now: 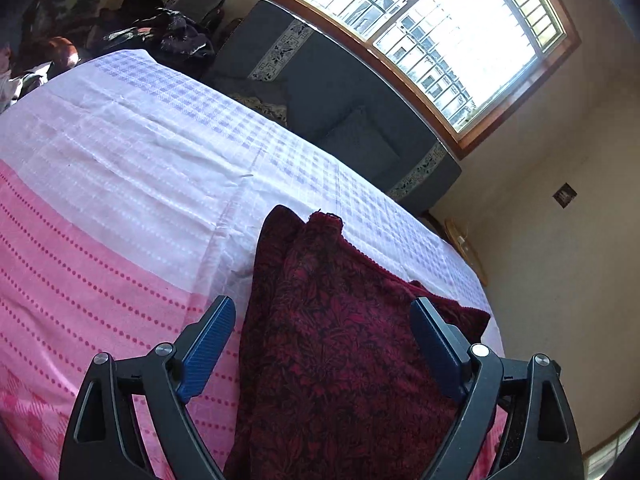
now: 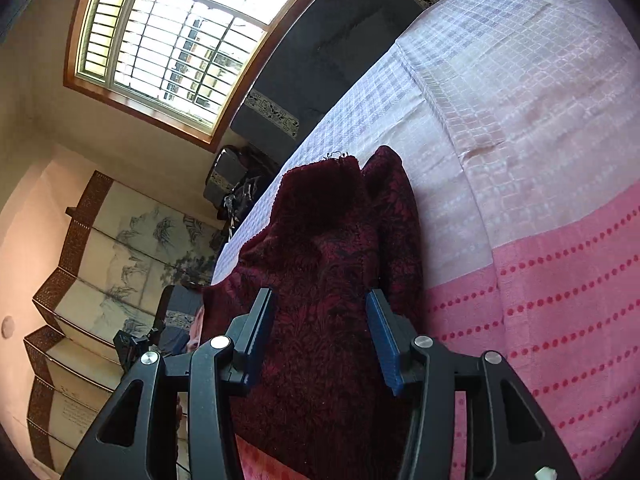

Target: Fold small clothes

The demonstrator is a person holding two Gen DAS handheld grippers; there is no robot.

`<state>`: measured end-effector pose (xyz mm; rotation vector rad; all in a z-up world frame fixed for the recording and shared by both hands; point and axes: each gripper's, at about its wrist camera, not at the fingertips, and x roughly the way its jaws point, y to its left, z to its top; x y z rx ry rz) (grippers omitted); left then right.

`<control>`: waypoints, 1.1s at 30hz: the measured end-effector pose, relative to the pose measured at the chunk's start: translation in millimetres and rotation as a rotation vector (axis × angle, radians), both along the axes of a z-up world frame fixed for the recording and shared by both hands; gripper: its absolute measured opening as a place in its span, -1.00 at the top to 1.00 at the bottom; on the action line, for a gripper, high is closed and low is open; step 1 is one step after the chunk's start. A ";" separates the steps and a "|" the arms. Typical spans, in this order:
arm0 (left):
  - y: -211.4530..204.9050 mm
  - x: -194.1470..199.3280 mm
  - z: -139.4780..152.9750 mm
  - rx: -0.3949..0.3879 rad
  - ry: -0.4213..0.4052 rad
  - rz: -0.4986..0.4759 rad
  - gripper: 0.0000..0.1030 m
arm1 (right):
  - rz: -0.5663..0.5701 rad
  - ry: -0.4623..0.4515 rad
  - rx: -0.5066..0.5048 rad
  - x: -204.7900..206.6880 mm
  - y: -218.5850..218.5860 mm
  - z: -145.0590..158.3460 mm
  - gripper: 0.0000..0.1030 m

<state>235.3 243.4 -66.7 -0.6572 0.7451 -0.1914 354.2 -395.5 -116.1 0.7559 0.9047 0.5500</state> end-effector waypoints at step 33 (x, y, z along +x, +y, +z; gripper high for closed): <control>-17.6 -116.9 -52.9 0.020 0.190 -0.067 0.77 | 0.073 0.059 -0.009 -92.0 4.2 -27.8 0.82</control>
